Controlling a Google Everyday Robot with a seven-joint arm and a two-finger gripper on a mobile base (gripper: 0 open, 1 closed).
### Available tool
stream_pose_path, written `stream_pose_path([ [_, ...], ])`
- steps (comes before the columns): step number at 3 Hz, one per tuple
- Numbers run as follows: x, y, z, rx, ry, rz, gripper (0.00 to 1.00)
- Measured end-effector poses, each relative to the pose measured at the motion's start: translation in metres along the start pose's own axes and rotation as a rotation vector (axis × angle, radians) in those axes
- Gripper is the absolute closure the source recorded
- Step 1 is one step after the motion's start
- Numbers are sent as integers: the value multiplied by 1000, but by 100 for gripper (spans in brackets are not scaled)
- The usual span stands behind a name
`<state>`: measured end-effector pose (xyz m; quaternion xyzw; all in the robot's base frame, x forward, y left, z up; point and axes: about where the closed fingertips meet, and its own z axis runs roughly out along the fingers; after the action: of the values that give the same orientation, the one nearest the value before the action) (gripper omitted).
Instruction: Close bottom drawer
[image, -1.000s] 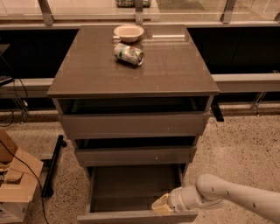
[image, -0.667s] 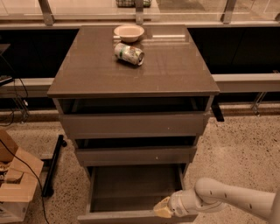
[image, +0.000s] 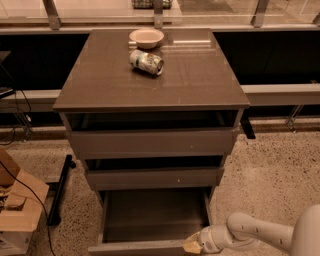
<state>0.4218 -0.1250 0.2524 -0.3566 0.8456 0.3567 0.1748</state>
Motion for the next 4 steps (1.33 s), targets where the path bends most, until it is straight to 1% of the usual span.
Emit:
stream_pose_path([
  [1,27,-27,12,7,-16,76,100],
  [2,43,-39,18,11,-14,122,100],
  [4,43,-39,18,11,-14,122,100],
])
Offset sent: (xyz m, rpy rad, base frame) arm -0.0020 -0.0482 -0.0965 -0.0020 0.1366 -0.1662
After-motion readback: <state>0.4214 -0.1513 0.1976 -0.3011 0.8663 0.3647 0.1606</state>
